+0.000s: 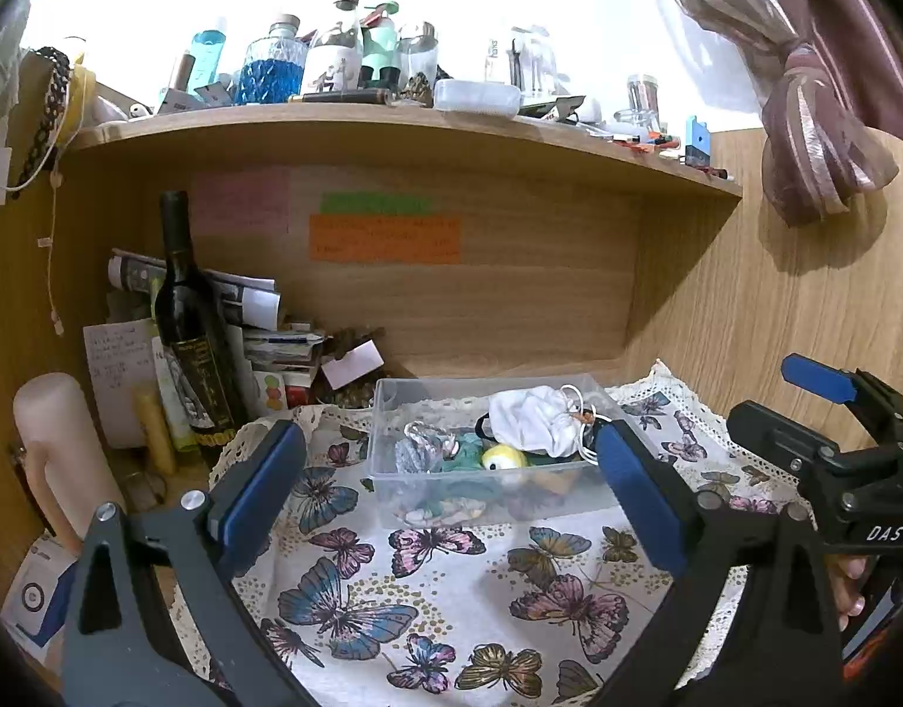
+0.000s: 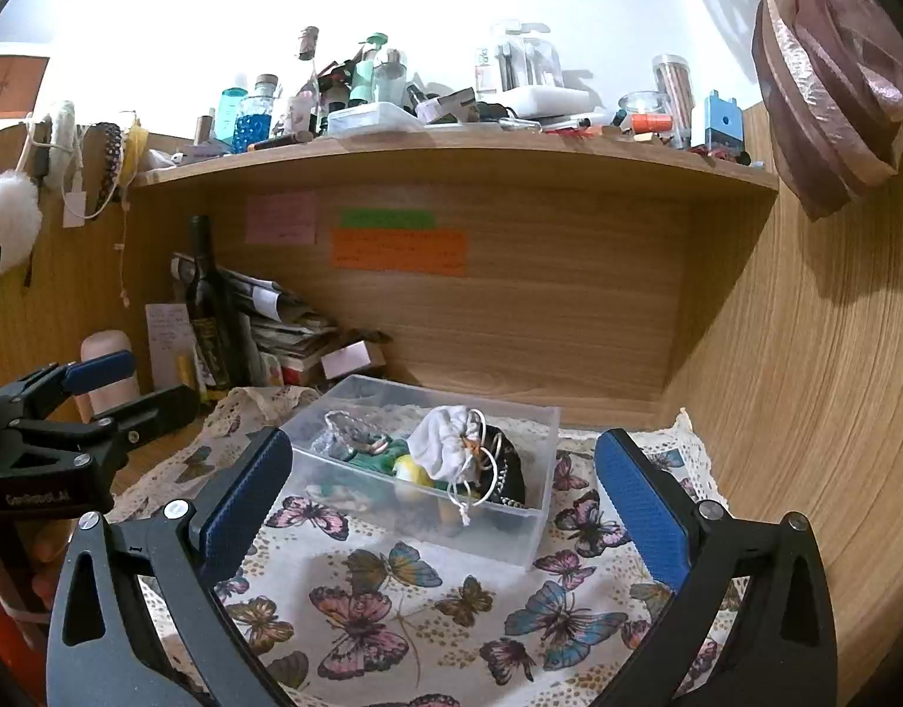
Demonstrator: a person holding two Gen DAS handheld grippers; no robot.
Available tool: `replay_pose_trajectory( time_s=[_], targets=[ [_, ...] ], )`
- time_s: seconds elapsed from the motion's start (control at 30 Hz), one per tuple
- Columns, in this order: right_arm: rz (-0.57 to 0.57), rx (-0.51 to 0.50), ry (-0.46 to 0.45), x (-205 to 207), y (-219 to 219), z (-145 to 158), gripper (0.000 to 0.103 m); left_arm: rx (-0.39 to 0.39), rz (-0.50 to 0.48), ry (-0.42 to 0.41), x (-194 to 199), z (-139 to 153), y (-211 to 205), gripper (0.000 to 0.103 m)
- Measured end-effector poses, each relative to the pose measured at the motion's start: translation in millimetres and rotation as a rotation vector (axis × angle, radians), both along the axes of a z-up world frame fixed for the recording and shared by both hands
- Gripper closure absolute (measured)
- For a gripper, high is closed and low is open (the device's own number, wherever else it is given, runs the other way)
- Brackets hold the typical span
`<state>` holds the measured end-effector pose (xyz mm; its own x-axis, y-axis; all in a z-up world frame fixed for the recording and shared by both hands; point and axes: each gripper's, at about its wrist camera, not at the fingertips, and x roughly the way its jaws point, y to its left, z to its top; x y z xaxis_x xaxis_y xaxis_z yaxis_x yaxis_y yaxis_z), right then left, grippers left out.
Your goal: Organize soft objects
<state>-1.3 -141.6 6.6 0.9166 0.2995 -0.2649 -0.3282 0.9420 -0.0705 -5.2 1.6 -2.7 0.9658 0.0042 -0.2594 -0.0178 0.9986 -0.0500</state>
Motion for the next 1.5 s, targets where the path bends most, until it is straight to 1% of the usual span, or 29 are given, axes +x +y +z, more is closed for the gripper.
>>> replay_pose_trajectory(
  time_s=[0.2, 0.8, 1.23, 1.5],
  targets=[
    [0.001, 0.003, -0.005, -1.7, 0.1, 0.8, 0.000, 0.009, -0.004, -0.006, 0.3, 0.6, -0.6, 0.001],
    [-0.004, 0.014, -0.005, -1.5, -0.5, 1.7, 0.000, 0.000, -0.010, 0.002, 3.1, 0.9, 1.1, 0.001],
    [-0.005, 0.016, -0.009, -2.4, 0.5, 2.5, 0.000, 0.005, -0.006, -0.008, 0.6, 2.4, -2.2, 0.000],
    [-0.005, 0.017, -0.009, -2.6, -0.8, 2.7, 0.000, -0.015, -0.018, -0.025, -1.8, 3.2, -1.8, 0.000]
  ],
)
